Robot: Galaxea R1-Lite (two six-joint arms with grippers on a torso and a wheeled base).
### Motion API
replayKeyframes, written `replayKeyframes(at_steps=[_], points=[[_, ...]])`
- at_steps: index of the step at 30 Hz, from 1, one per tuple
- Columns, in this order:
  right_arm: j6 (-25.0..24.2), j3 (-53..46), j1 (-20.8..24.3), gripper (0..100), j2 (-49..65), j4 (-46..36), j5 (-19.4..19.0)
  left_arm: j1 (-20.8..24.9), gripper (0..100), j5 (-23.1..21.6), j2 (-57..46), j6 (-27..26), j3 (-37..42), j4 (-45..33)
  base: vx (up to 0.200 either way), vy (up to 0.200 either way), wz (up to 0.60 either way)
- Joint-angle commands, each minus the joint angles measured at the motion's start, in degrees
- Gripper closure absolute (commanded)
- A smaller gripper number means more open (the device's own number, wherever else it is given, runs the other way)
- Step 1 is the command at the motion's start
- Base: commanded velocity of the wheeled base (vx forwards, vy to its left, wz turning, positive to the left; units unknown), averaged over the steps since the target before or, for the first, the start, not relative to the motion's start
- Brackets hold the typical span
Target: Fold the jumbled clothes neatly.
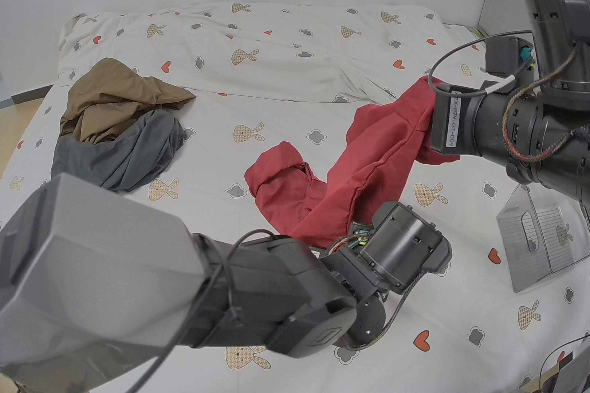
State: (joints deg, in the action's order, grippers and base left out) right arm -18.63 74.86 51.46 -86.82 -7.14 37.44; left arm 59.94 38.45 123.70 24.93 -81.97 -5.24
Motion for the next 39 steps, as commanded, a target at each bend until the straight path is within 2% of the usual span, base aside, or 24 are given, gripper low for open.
replayKeyframes(at_steps=[1,3,4,13,18,20,24,29,31,35,37,39], points=[[-0.01,-0.68,0.22,100,0.60,0.02,0.00,-1.85,0,0.05,4.45,0.03,-2.23,-0.03,0.000,0.000,0.00],[0.08,-0.77,0.22,100,1.30,0.02,0.00,-2.20,0,0.05,4.53,0.12,-1.61,-0.03,0.000,0.000,0.00],[0.08,-0.77,0.14,100,1.30,0.02,0.00,-2.28,100,0.05,4.36,0.12,-1.35,-0.12,0.000,0.000,0.00],[-0.01,-1.65,-1.10,100,1.48,0.02,0.00,-1.49,100,0.05,-2.85,0.03,4.80,0.06,0.000,0.000,0.00],[-0.01,-2.09,-1.10,100,2.97,0.02,0.00,-4.57,100,0.05,-5.57,0.03,6.82,0.06,0.000,0.000,0.00],[-0.01,-3.06,-1.36,100,4.73,0.02,0.09,-6.42,100,0.05,-9.53,0.12,9.28,0.14,0.000,0.000,0.00],[-0.01,-4.37,-3.03,100,7.46,0.02,0.00,-6.59,100,0.05,-19.11,-0.50,12.18,-0.03,0.000,0.000,0.00],[-0.01,-4.99,-3.38,100,10.00,0.02,0.00,-5.45,100,0.05,-30.01,-6.38,13.24,-0.38,0.000,0.000,0.00],[0.17,-6.48,-3.38,100,12.82,0.02,-0.08,-4.31,100,0.05,-37.48,-10.78,15.26,-0.21,0.000,0.000,0.00],[2.10,-10.09,-4.96,100,16.25,-0.94,-0.44,-3.69,100,0.05,-45.91,-14.12,18.07,-0.38,0.000,0.000,0.00],[2.10,-10.09,-4.96,100,16.25,-0.94,-0.44,-3.69,100,0.05,-45.91,-14.12,18.07,-0.38,0.000,0.000,0.00],[9.31,-17.12,-7.86,100,19.32,0.02,-0.35,-3.87,100,-0.30,-52.15,-17.72,22.38,-0.21,0.000,0.000,0.00]])
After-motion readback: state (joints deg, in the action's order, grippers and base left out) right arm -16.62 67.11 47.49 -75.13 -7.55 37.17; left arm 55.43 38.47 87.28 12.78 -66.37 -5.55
